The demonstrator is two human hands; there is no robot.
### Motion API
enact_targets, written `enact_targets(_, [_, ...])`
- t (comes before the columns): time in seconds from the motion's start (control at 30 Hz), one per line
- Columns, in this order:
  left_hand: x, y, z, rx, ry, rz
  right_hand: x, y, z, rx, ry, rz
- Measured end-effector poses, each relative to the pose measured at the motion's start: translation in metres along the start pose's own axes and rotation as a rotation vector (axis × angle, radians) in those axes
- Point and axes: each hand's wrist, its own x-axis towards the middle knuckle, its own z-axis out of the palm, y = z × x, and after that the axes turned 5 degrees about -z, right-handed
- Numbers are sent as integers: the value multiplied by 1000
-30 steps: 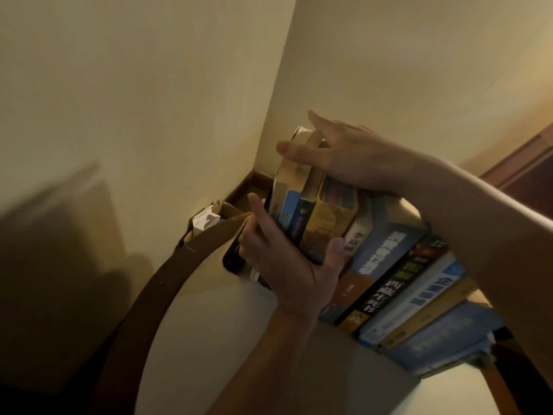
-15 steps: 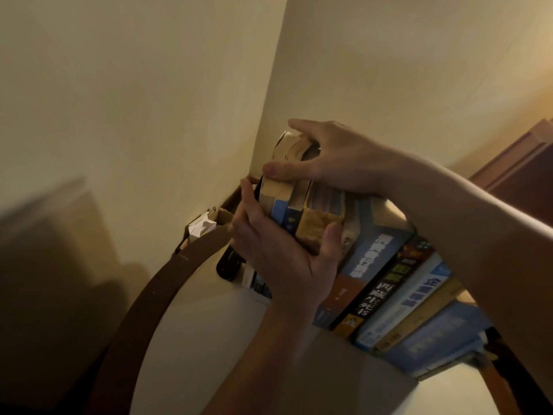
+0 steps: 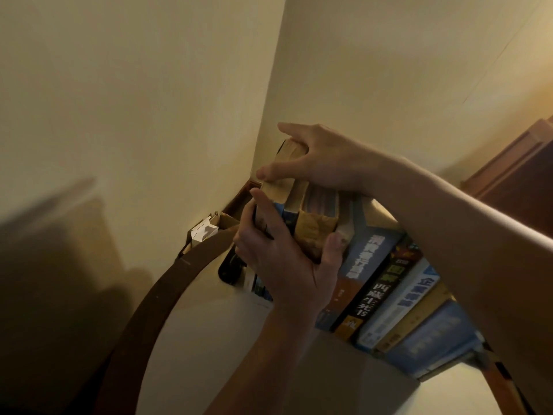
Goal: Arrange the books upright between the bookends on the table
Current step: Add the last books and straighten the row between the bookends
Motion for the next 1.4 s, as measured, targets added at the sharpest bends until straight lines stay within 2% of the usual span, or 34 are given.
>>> enact_targets(0.3, [-3,2,-4,16,-26,-14,-4,2,-1,21,17,-68])
enact_targets(0.73, [-8,-3,2,26,-8,43,-22,14,-10,-346,-10,33])
enact_targets(1.1, [-11,-5,1,62,-18,49,-28,17,-17,-312,31,27])
enact_targets(1.23, [-19,-2,-1,78,-14,6,-37,32,-25,-445,33,67])
enact_targets(1.4, [-21,6,8,81,52,-28,-33,34,-19,-451,5,34])
